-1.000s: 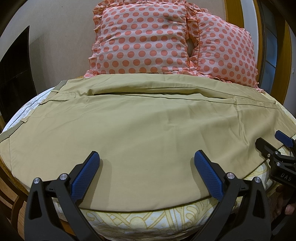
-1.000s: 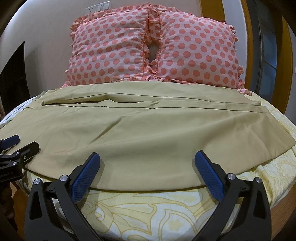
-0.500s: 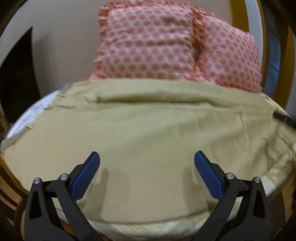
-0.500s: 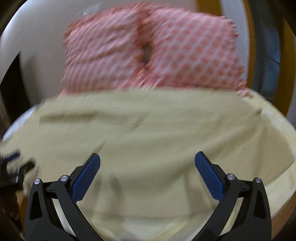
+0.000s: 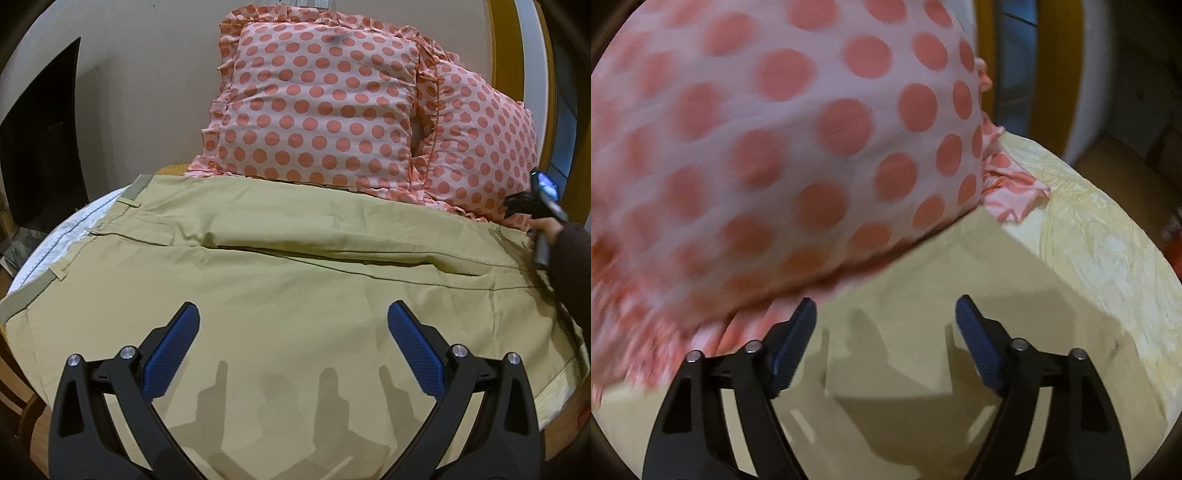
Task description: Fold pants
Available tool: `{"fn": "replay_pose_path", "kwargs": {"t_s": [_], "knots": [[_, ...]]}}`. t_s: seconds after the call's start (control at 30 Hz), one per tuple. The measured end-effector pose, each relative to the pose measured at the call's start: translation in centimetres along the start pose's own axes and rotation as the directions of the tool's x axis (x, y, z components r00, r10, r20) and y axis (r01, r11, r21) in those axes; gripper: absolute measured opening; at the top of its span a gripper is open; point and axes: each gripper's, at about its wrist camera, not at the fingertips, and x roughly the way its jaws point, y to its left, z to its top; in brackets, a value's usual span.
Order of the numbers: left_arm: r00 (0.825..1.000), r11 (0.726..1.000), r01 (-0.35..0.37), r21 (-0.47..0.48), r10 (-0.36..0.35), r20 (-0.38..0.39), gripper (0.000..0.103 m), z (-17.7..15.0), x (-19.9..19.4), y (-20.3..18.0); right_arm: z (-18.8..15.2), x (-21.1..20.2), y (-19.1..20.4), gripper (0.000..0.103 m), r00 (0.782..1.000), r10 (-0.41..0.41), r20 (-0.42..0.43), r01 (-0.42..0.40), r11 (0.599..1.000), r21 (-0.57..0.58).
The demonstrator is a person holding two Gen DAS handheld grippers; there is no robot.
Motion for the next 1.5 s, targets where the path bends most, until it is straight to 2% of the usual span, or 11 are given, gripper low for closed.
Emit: {"fn": "replay_pose_path", "kwargs": {"t_s": [0.2, 0.33, 0.5, 0.77, 0.83, 0.97, 1.07, 1.2, 1.27, 1.4, 1.5], "knots": [[1.0, 1.0, 0.004, -0.001, -0.004, -0.022, 0.101, 0.1, 1.0, 0.2, 0.6, 4.1, 0.3, 0.068, 0.99, -0.137, -0.027, 0.136, 0.99, -0.039], [0.999, 1.0, 0.009, -0.024, -0.01, -0.043, 0.101, -0.1, 1.5, 0.5, -0.4, 3.6, -0.9, 0.019, 0.998, -0.068, 0.015, 0.068, 0.997, -0.048], [0.999, 0.999, 0.005, -0.044, -0.007, -0.035, 0.101, -0.5, 0.9, 0.9, -0.9, 1.7, -6.3, 0.005, 0.985, 0.163, 0.055, -0.168, 0.98, 0.104], [0.999, 0.995, 0.034, -0.099, -0.035, -0.007, 0.101, -0.7, -0.7, 1.5, -9.5, -12.9, -17.0, 0.004, 0.792, 0.535, 0.294, -0.583, 0.806, 0.104], [0.999, 0.992, 0.048, -0.113, -0.049, -0.006, 0.101, -0.6, -0.9, 1.3, -13.1, -16.2, -17.9, 0.004, 0.778, 0.554, 0.297, -0.607, 0.785, 0.124], [0.998, 0.989, 0.068, -0.131, -0.067, 0.015, 0.101, -0.1, -1.3, 1.1, -18.8, -15.3, -21.2, 0.004, 0.826, 0.526, 0.203, -0.56, 0.806, 0.193], [0.997, 0.989, 0.072, -0.132, -0.069, 0.03, 0.101, 0.5, -1.5, 0.9, -20.2, -14.1, -22.4, 0.005, 0.825, 0.547, 0.142, -0.564, 0.781, 0.269], [0.996, 0.99, 0.074, -0.122, -0.068, 0.054, 0.101, 1.0, -1.8, 1.5, -20.7, -14.0, -22.8, 0.058, 0.82, 0.561, 0.114, -0.562, 0.752, 0.345], [0.995, 0.99, 0.08, -0.116, -0.072, 0.066, 0.101, 1.2, -1.9, 2.0, -20.9, -14.3, -22.9, 0.064, 0.823, 0.554, 0.122, -0.558, 0.752, 0.35], [0.994, 0.989, 0.099, -0.113, -0.094, 0.048, 0.101, 3.1, -1.0, 2.9, -20.8, -14.3, -22.8, 0.054, 0.853, 0.508, 0.12, -0.517, 0.79, 0.331], [0.985, 0.976, 0.168, -0.139, -0.163, 0.05, 0.101, 5.1, 0.4, 3.8, -20.3, -12.4, -23.1, 0.002, 0.835, 0.538, 0.111, -0.541, 0.771, 0.335]]}}
